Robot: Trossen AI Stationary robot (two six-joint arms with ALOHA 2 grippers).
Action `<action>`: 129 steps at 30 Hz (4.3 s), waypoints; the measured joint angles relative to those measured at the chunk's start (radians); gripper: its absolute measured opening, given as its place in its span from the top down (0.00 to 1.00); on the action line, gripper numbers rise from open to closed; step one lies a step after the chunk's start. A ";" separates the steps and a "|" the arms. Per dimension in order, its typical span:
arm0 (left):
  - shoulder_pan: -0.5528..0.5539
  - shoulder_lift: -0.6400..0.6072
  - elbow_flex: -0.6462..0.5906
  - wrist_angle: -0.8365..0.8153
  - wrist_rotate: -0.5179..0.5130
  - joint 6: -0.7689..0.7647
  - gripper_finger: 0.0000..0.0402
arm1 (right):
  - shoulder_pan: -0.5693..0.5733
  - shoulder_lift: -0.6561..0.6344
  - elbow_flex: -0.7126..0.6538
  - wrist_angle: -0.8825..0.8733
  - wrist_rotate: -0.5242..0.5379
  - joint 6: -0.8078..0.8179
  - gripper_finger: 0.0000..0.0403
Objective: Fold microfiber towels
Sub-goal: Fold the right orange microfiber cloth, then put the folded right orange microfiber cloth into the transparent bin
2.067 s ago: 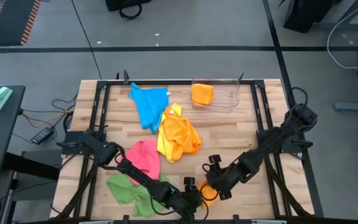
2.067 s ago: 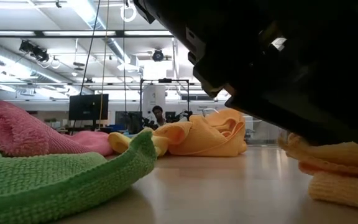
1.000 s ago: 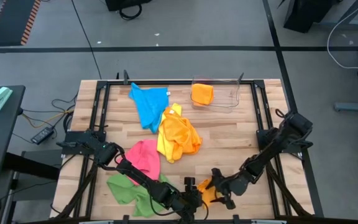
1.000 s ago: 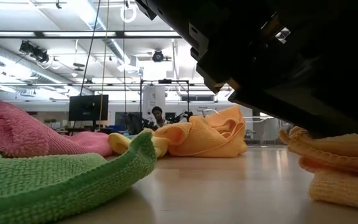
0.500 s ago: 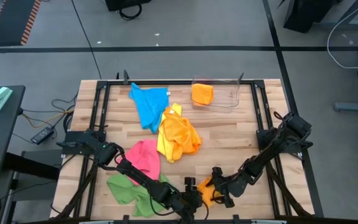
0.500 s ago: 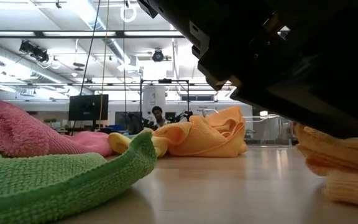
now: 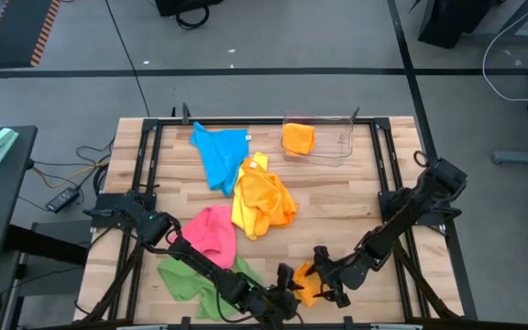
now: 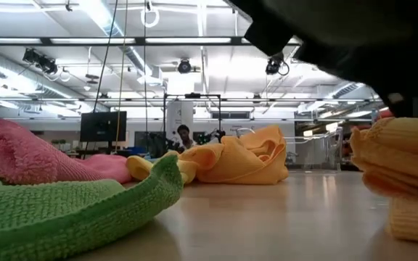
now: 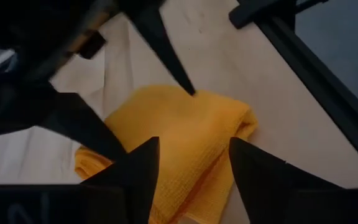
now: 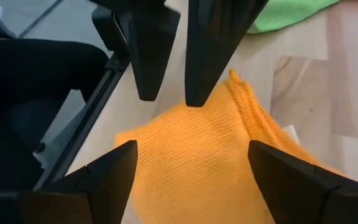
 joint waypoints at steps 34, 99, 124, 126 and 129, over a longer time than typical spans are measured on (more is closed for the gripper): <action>0.053 0.007 -0.002 -0.135 0.108 0.265 0.41 | 0.047 -0.163 0.016 -0.198 0.183 0.125 0.22; 0.115 -0.107 -0.001 -0.379 0.063 0.177 0.45 | 0.013 -0.063 0.252 -0.684 0.258 -0.037 0.28; 0.193 -0.019 0.002 -0.293 0.056 0.564 0.25 | 0.130 -0.139 0.252 -0.716 0.337 0.258 0.28; 0.195 -0.019 0.002 -0.295 0.069 0.560 0.25 | 0.138 -0.139 0.252 -0.715 0.344 0.266 0.28; 0.194 -0.019 0.002 -0.291 0.071 0.580 0.27 | 0.148 -0.139 0.252 -0.712 0.358 0.275 0.28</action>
